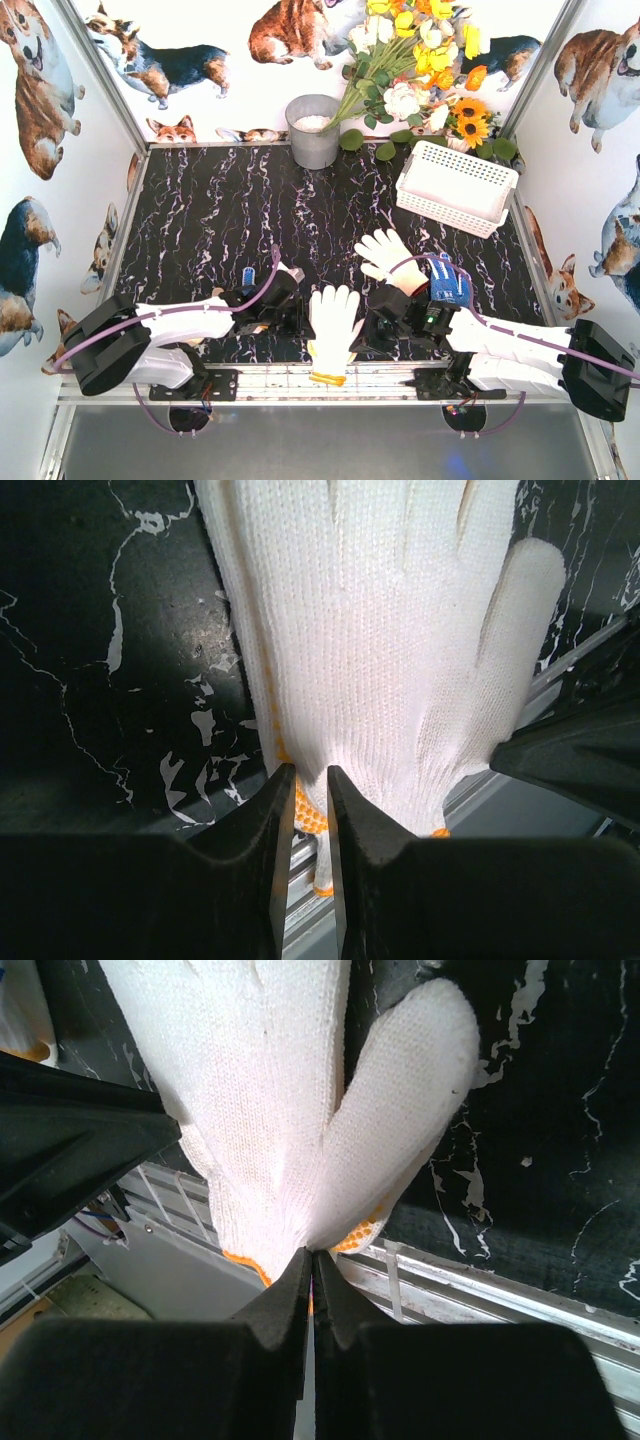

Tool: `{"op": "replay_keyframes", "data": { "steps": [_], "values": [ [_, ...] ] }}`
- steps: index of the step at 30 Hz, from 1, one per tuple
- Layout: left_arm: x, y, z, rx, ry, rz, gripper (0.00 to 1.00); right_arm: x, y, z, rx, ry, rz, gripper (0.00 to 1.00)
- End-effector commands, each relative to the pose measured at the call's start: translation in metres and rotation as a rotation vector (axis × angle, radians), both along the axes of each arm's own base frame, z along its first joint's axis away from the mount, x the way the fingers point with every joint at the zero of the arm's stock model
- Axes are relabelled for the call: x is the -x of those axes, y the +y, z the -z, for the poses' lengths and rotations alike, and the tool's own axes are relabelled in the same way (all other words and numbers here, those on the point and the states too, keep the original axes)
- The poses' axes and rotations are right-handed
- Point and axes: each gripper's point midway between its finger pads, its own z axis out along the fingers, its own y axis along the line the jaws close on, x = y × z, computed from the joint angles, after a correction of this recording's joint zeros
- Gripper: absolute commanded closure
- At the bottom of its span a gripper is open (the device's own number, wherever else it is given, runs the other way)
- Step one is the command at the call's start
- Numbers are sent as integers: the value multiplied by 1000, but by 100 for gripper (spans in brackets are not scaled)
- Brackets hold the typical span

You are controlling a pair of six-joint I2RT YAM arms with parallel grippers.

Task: Put the gloves into the storage basket
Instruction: Pair the glove with the glove.

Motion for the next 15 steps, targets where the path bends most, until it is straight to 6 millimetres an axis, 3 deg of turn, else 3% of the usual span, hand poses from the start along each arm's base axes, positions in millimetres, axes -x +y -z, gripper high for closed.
{"op": "replay_keyframes", "data": {
  "steps": [1, 15],
  "values": [
    [-9, -12, -8, 35, -27, 16, 87, -4, 6, -3, -34, -17, 2, 100],
    [-5, -15, -5, 38, -5, 40, 88, -3, 8, 0, -30, -4, -4, 100]
  ]
}}
